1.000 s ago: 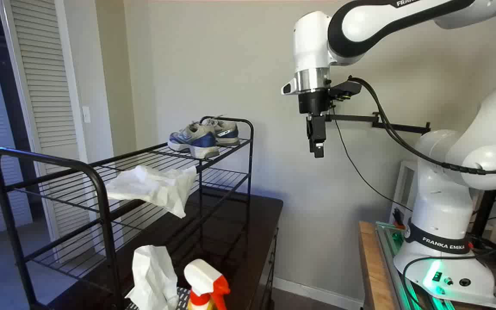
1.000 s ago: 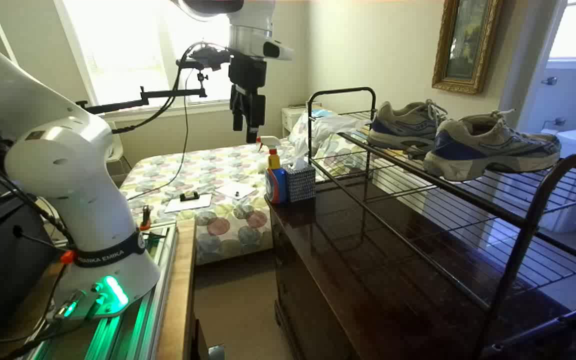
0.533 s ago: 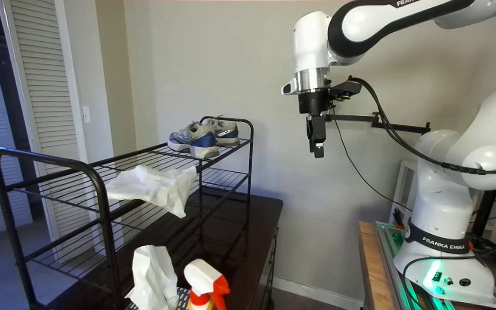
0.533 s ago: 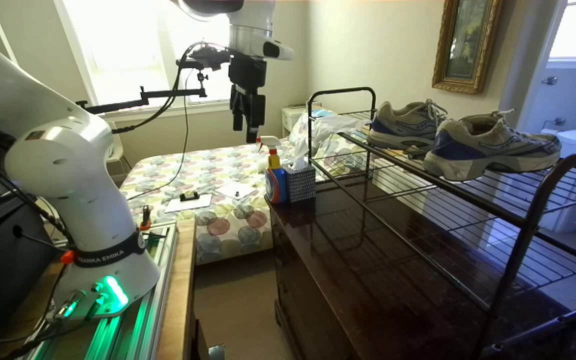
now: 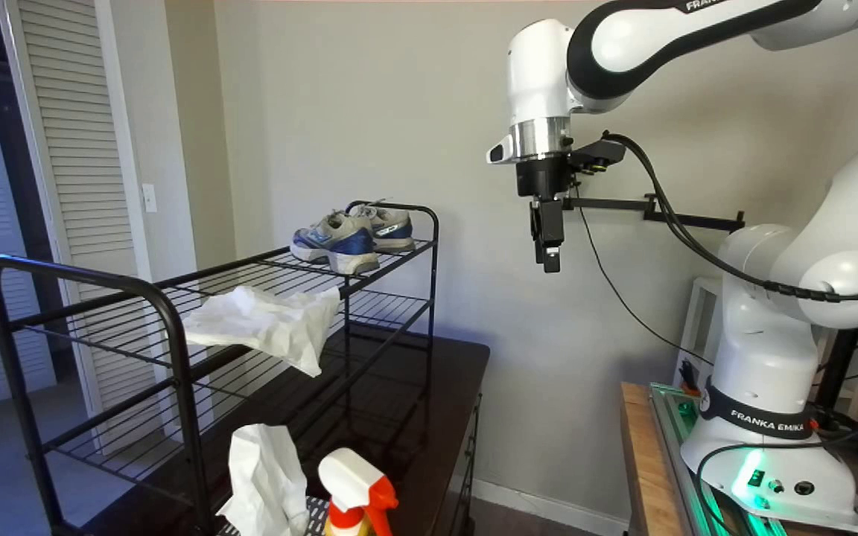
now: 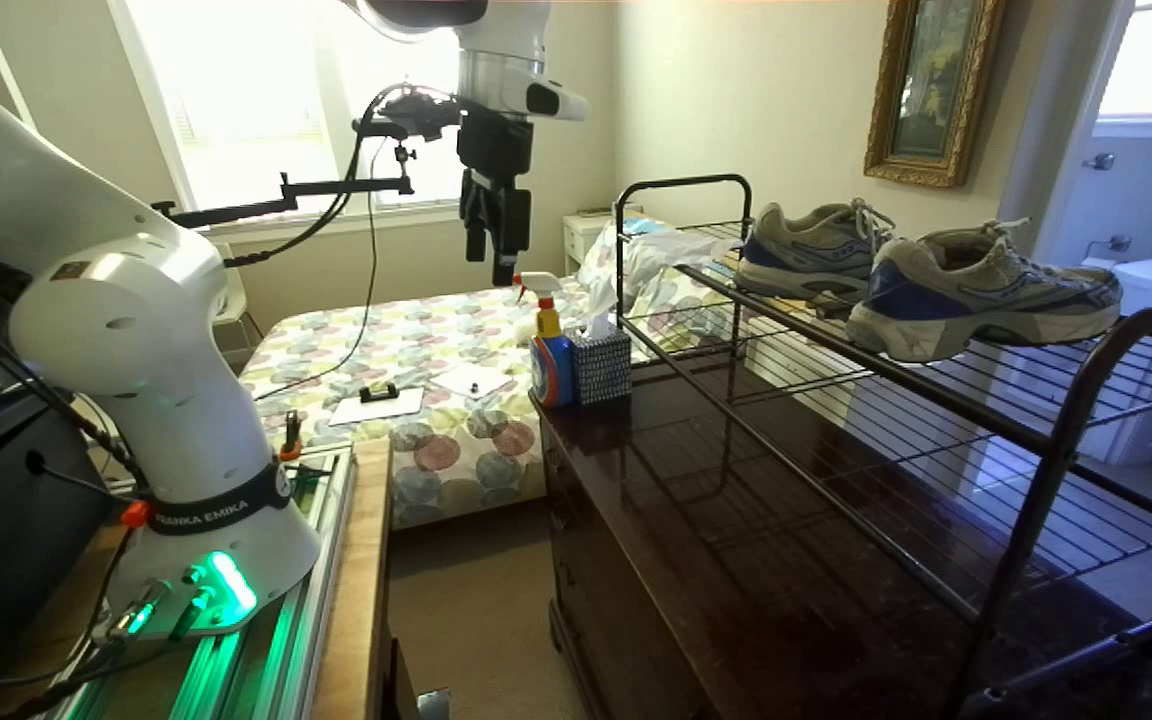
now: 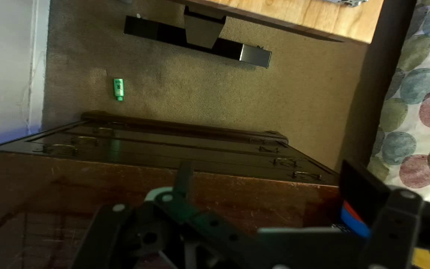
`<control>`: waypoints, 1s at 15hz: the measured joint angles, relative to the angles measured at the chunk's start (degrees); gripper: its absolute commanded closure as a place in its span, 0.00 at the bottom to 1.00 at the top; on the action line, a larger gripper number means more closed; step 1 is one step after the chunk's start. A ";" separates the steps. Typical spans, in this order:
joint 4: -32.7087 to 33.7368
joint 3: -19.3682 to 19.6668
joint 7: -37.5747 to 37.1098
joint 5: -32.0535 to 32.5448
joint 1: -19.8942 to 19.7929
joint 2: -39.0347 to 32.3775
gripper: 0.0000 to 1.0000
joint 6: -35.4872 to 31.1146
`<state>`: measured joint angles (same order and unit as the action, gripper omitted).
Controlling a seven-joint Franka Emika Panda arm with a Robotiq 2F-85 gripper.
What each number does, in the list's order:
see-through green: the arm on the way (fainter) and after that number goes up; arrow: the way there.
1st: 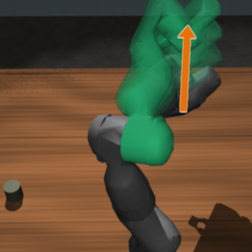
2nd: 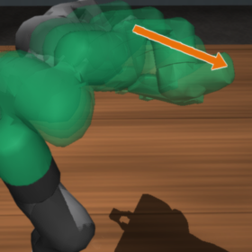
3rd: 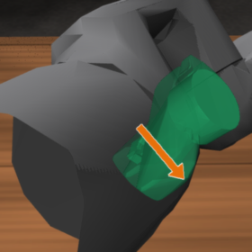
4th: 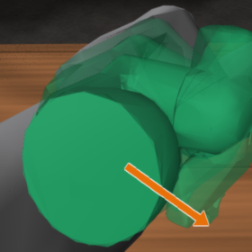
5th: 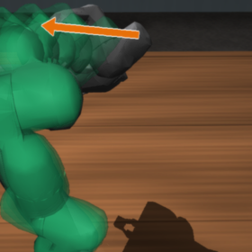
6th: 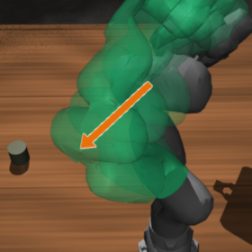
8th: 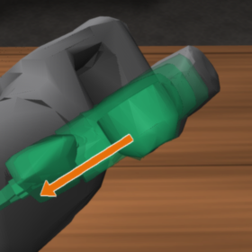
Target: Put the blue bottle on the top rack
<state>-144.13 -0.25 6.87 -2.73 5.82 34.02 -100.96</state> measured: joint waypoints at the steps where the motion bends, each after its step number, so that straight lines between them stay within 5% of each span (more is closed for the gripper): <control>1: 0.00 0.00 0.00 0.00 0.00 0.00 0.00 0.00; 10: 0.01 0.00 -1.60 -0.55 -0.36 -0.27 0.00 -0.01; 15: 0.06 -0.24 -9.04 -7.56 -0.47 -3.61 0.00 -0.42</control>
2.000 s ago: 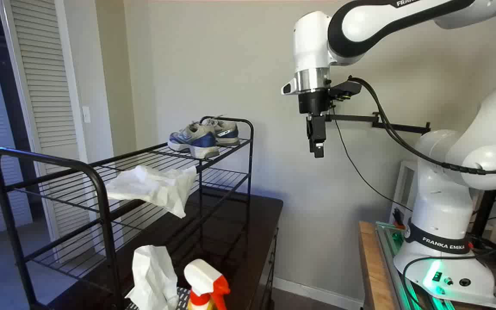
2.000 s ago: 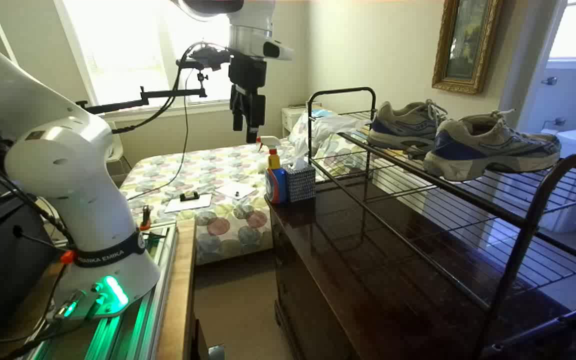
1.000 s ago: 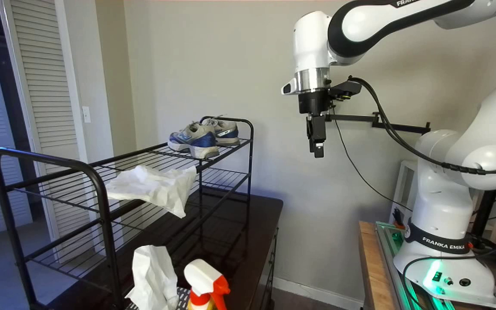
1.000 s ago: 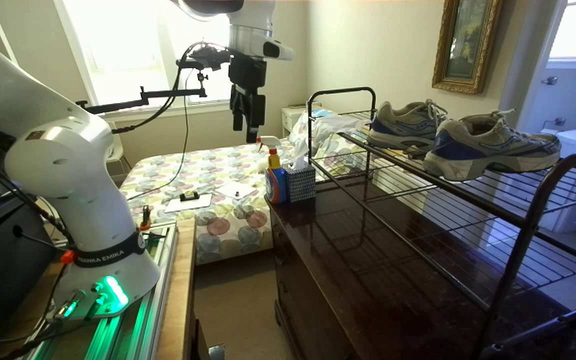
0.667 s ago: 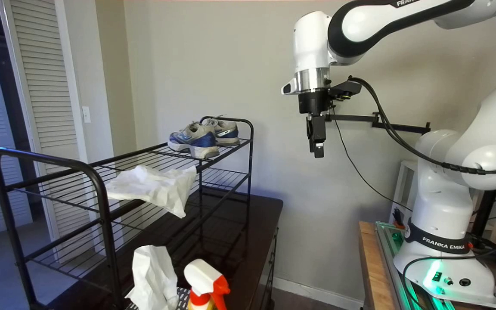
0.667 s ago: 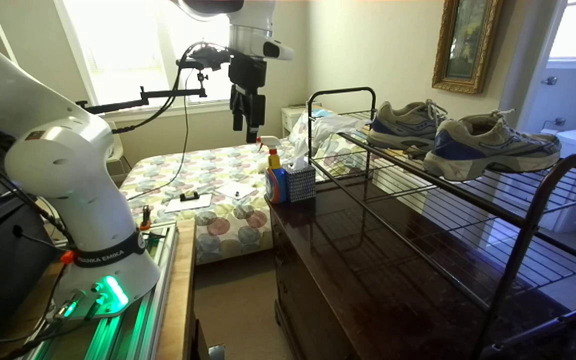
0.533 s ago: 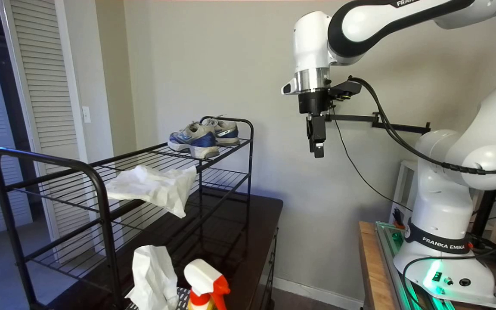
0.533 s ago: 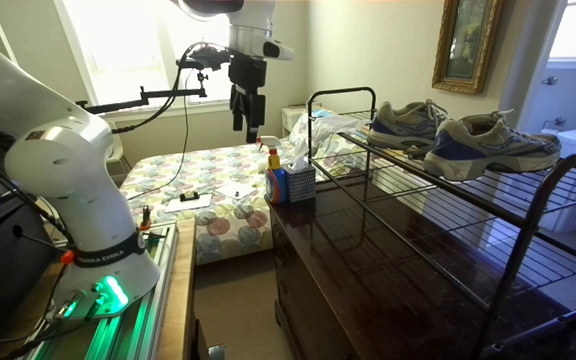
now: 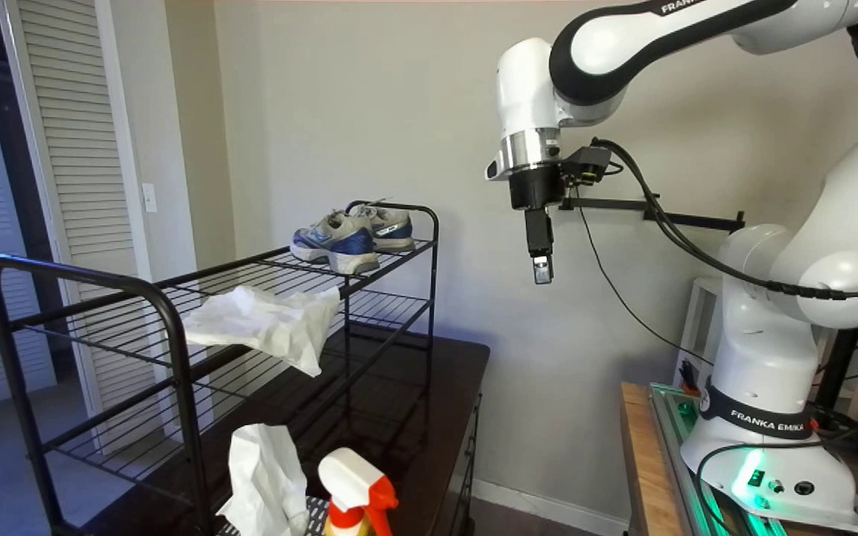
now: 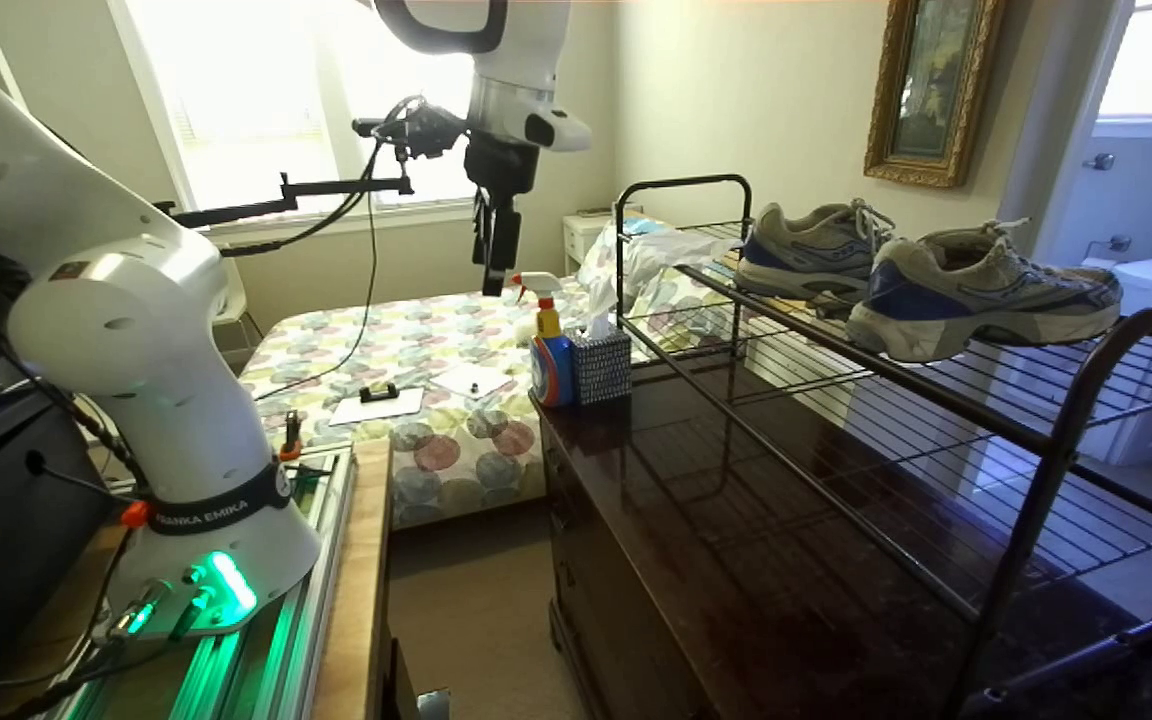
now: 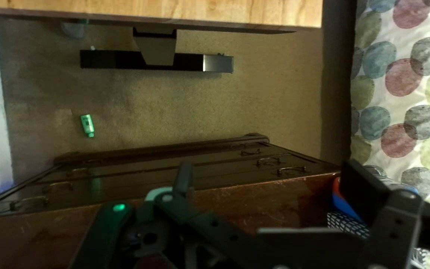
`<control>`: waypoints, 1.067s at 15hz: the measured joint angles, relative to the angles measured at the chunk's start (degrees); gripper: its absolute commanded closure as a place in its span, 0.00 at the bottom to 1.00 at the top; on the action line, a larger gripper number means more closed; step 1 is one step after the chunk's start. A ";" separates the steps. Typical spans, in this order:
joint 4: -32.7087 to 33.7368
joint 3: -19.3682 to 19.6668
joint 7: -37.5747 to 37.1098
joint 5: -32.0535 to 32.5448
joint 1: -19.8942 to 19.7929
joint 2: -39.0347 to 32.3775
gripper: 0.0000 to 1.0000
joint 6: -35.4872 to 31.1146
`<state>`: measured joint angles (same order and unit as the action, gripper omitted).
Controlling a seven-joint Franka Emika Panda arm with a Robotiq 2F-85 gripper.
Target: Put the blue bottle on the top rack
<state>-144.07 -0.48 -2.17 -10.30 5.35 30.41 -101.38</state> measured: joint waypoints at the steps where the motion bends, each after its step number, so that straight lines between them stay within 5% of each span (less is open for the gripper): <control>1: 0.02 -0.13 -1.77 -1.74 -0.02 -1.00 0.00 -0.51; 16: 0.26 -0.30 -13.59 -21.29 -1.62 -18.29 0.00 -10.18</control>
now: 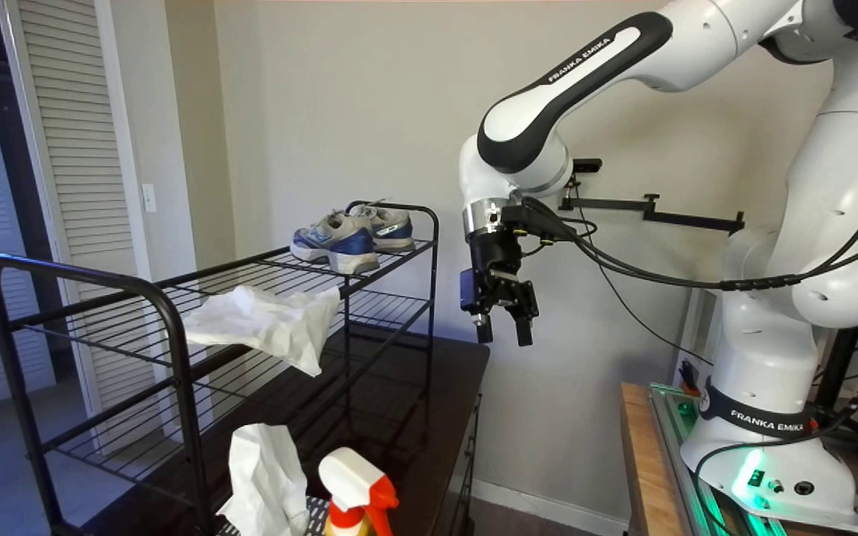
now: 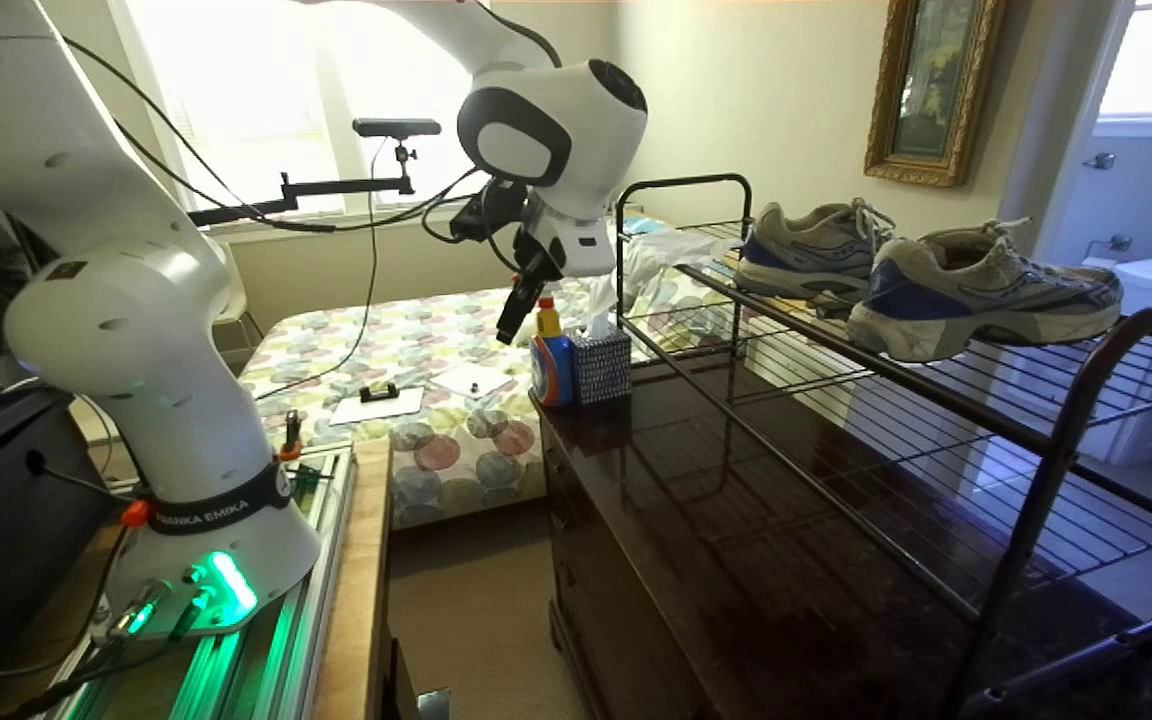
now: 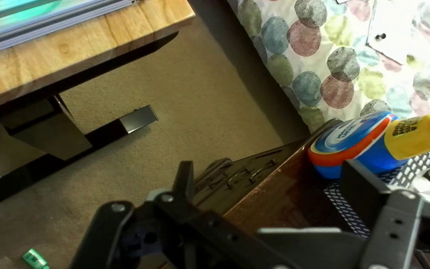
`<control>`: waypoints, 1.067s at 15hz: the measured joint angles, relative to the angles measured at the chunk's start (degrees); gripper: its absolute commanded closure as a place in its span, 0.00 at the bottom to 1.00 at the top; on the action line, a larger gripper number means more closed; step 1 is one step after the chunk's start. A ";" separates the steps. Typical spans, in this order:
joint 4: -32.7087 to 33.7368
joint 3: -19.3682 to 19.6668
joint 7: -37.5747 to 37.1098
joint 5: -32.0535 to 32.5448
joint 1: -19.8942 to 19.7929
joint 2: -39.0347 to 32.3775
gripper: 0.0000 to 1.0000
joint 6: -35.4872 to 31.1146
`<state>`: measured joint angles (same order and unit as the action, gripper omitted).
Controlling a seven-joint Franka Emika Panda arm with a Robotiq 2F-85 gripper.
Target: Put the blue bottle on the top rack
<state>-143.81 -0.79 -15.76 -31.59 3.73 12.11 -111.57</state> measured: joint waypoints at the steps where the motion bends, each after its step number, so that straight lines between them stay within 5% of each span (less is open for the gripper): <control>1: 0.01 0.00 0.00 0.00 0.00 0.13 0.00 0.00; 9: 0.07 0.00 -4.11 -1.86 -0.29 -0.58 0.00 -1.03; 16: 0.79 -1.99 -17.36 -10.58 -0.32 -8.90 0.00 -12.61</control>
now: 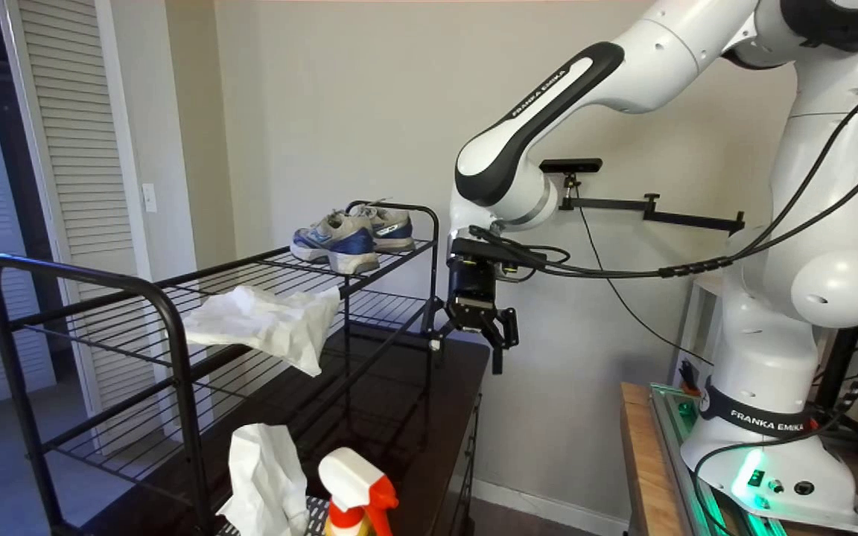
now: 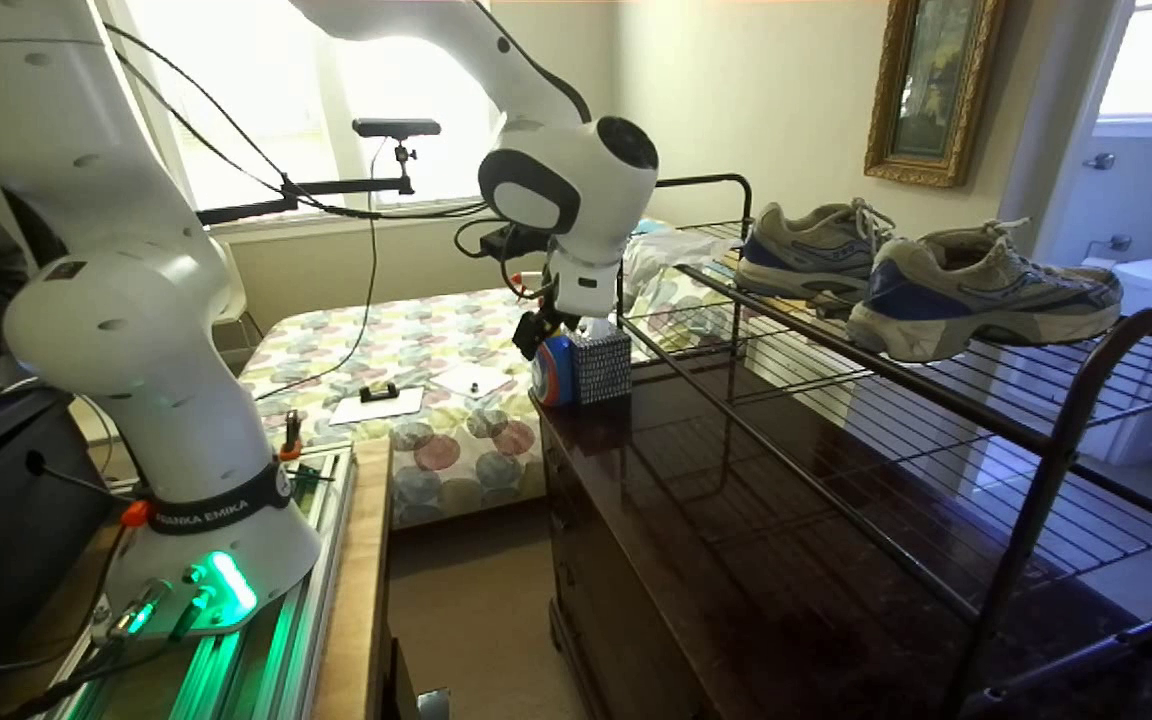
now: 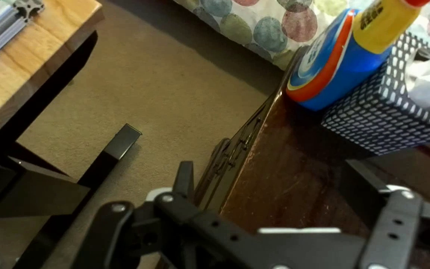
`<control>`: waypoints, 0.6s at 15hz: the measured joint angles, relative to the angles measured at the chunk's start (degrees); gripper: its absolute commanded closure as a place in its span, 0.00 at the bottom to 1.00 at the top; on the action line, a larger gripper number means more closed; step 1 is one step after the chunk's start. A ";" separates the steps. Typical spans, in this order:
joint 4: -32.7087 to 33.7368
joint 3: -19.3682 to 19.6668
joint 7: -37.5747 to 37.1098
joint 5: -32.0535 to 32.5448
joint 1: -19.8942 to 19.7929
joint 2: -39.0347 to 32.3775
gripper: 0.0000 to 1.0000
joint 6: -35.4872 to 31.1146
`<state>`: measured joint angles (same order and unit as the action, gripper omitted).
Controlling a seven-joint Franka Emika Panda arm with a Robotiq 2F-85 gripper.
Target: Put the blue bottle on the top rack
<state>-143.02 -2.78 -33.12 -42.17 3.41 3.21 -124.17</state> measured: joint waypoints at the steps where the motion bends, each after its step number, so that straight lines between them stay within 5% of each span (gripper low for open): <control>1: 0.25 -0.40 -2.09 -0.97 0.09 -1.22 0.00 -1.25; 5: 1.51 -1.45 -10.41 -3.42 0.80 -5.96 0.00 -2.57; 9: 3.97 -1.86 -10.42 -9.85 1.03 -11.13 0.00 4.15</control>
<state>-139.04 -4.64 -43.54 -52.02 4.44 -7.92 -120.03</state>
